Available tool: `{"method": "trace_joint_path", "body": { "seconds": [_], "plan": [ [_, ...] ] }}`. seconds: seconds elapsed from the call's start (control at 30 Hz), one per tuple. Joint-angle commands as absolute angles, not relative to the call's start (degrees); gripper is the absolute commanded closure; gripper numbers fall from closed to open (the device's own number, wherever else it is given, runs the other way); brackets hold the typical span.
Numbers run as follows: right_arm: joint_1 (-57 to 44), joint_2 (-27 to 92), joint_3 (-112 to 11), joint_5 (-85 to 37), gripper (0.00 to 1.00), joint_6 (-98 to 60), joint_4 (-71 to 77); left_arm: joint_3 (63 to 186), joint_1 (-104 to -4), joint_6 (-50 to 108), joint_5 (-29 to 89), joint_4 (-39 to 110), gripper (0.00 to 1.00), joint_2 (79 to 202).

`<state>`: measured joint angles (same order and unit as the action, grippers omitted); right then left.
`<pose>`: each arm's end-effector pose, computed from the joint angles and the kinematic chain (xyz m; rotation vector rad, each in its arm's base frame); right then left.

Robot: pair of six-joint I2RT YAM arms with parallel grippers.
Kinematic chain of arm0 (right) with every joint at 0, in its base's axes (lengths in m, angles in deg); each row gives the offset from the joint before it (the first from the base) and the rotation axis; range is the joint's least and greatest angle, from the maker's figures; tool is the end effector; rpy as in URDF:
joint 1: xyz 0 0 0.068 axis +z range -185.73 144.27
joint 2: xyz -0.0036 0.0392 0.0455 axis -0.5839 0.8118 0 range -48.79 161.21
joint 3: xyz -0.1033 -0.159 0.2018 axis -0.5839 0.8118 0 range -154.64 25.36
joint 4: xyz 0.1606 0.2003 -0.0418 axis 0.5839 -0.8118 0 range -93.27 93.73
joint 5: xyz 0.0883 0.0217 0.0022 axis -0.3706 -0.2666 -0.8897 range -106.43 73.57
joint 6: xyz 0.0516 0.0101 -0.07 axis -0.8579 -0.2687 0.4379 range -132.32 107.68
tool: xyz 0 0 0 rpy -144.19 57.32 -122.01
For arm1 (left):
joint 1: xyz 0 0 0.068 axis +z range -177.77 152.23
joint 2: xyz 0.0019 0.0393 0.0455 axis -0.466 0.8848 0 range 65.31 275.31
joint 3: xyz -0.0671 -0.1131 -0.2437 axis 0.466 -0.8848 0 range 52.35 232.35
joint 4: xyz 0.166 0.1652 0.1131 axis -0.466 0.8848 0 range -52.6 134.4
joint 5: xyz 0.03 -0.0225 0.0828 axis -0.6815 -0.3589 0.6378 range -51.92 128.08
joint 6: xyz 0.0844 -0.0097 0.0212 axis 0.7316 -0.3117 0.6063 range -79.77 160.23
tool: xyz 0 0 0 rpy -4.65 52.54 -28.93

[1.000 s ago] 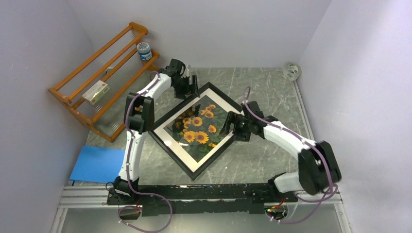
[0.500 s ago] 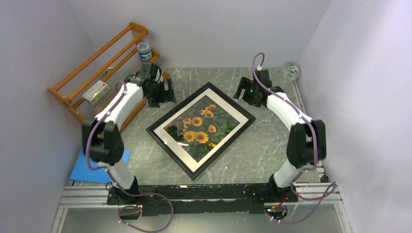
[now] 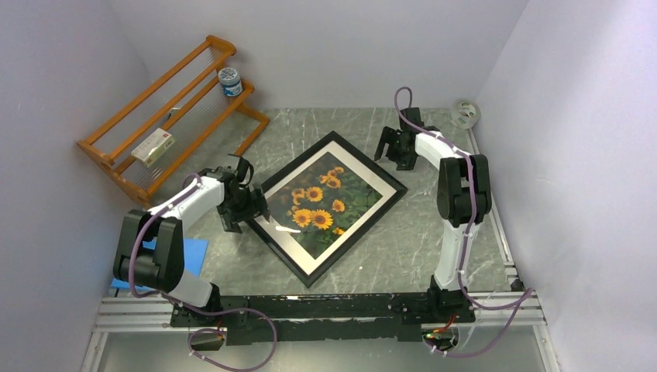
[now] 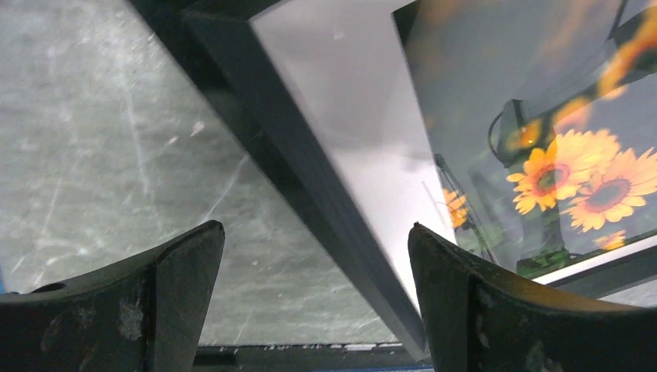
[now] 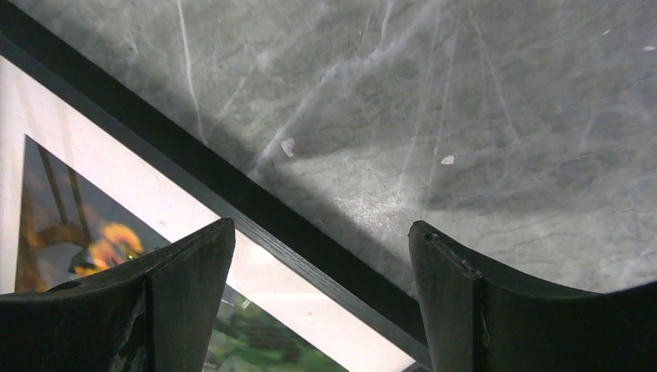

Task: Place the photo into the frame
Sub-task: Adjust the photo frame at the center of the board.

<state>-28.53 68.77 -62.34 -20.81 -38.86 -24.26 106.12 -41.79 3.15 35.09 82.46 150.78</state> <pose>0.4614 0.0643 0.1538 0.4101 2.5766 0.3136 0.2631 -0.0699 0.1565 -0.5806 2.8899 -0.2171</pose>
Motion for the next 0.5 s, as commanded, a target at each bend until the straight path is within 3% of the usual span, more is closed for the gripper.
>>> {"method": "trace_joint_path", "body": {
  "seconds": [0.0,0.23,0.47],
  "plan": [
    [-28.97,68.86,-62.98,-24.80,0.14,-37.81,-24.36,103.33,-41.31,4.02,28.87,70.50,0.06,152.13],
    [-29.20,65.10,-54.88,-32.05,0.15,-39.11,-22.56,107.08,-40.58,8.22,18.67,62.84,0.08,157.55],
    [-29.83,54.10,-41.06,-33.75,0.16,-45.37,-18.33,117.10,-37.27,10.45,12.00,61.65,0.10,168.28]
  ]
}}
